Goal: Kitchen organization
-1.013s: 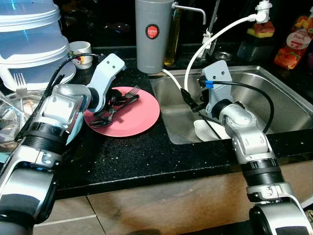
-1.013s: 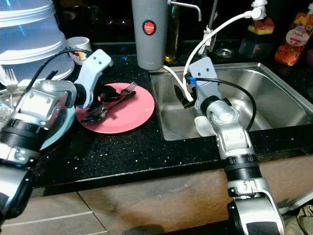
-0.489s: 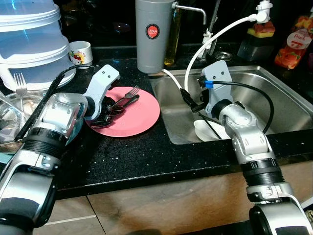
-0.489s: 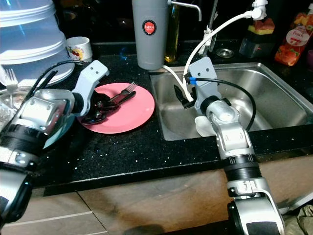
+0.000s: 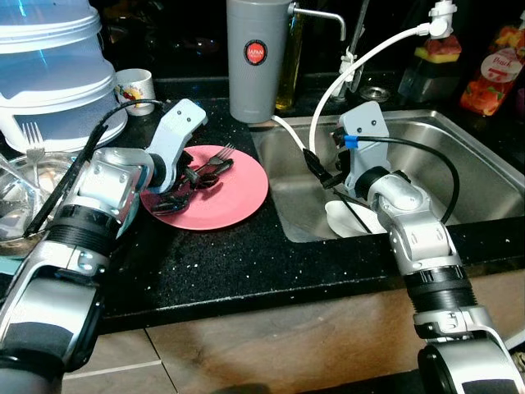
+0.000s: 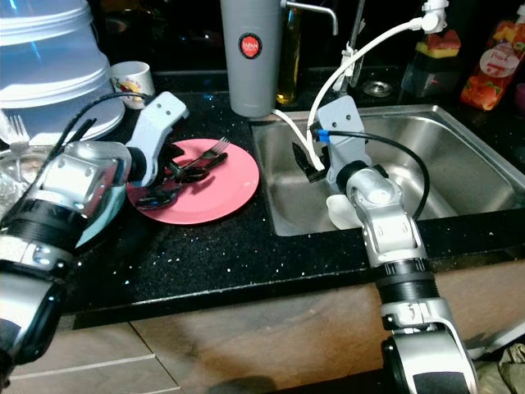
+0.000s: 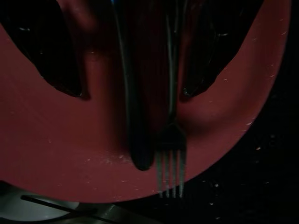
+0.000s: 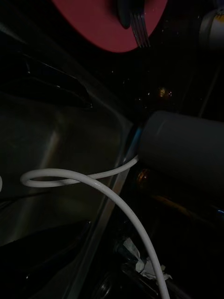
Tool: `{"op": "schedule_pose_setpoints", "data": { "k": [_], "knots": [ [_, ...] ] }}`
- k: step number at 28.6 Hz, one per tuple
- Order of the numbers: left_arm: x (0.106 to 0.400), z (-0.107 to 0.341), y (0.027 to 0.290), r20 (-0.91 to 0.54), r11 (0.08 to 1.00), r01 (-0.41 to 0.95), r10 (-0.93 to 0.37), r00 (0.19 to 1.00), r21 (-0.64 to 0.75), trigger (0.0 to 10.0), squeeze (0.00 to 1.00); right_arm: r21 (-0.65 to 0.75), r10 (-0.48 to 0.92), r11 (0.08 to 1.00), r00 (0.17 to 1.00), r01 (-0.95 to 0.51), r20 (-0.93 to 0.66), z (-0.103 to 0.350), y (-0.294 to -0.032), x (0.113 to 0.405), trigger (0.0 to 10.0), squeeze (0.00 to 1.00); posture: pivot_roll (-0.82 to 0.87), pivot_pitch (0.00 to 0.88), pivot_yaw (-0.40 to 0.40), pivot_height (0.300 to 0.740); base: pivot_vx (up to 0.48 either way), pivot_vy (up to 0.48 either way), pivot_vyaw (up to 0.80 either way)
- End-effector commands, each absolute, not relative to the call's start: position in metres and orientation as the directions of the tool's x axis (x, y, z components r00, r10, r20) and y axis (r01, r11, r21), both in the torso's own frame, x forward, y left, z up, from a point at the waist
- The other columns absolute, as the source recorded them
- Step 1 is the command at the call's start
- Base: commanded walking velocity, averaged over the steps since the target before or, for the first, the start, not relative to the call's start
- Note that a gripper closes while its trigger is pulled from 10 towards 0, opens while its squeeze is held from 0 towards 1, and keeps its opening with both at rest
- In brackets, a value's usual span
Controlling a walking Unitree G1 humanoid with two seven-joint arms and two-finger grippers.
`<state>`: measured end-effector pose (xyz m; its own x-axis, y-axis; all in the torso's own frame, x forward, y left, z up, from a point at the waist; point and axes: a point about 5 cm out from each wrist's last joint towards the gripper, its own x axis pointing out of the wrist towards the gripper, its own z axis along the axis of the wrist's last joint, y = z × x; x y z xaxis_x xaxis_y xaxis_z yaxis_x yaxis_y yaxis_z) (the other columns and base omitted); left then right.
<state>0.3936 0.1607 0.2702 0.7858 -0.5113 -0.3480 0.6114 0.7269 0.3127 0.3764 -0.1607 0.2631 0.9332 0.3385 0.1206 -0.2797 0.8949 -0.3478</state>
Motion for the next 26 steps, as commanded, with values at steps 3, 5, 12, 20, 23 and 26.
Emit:
{"op": "schedule_pose_setpoints", "data": {
  "k": [3,5,12,20,23,26],
  "knots": [
    [0.3924,0.2674,0.1561,-0.386,0.694,0.646,-0.528,0.756,0.318,10.0,0.0,-0.341,0.332,0.897,0.937,-0.28,0.104,0.2584,-0.1635,0.3744,10.0,0.0,0.04,0.071,-0.009,0.74,0.0,0.0,0.0],
    [0.392,0.2679,0.1545,-0.39,0.684,0.657,-0.537,0.748,0.319,9.3,0.0,-0.342,0.33,0.898,0.938,-0.278,0.105,0.2586,-0.1643,0.3743,10.0,0.0,0.04,0.073,-0.005,0.74,0.0,0.0,0.0],
    [0.3928,0.2665,0.1583,-0.405,0.68,0.646,-0.512,0.757,0.347,10.0,0.0,-0.339,0.326,0.9,0.94,-0.274,0.104,0.2572,-0.1652,0.3736,10.0,0.0,0.04,0.078,-0.001,0.74,0.0,0.0,0.0],
    [0.392,0.2639,0.1612,-0.422,0.682,0.649,-0.507,0.751,0.336,10.0,0.0,-0.338,0.324,0.901,0.94,-0.273,0.104,0.2565,-0.1649,0.3731,10.0,0.0,0.05,0.08,0.002,0.74,0.0,0.0,0.0],
    [0.3924,0.2617,0.1627,-0.432,0.687,0.645,-0.496,0.753,0.336,10.0,0.0,-0.337,0.323,0.901,0.941,-0.273,0.102,0.2561,-0.1647,0.3731,10.0,0.0,0.05,0.08,0.002,0.74,0.0,0.0,0.0],
    [0.3927,0.2598,0.164,-0.443,0.691,0.643,-0.489,0.752,0.329,10.0,0.0,-0.336,0.322,0.902,0.941,-0.272,0.102,0.256,-0.1647,0.3733,10.0,0.0,0.05,0.084,0.004,0.74,0.0,0.0,0.0]
  ]
}}
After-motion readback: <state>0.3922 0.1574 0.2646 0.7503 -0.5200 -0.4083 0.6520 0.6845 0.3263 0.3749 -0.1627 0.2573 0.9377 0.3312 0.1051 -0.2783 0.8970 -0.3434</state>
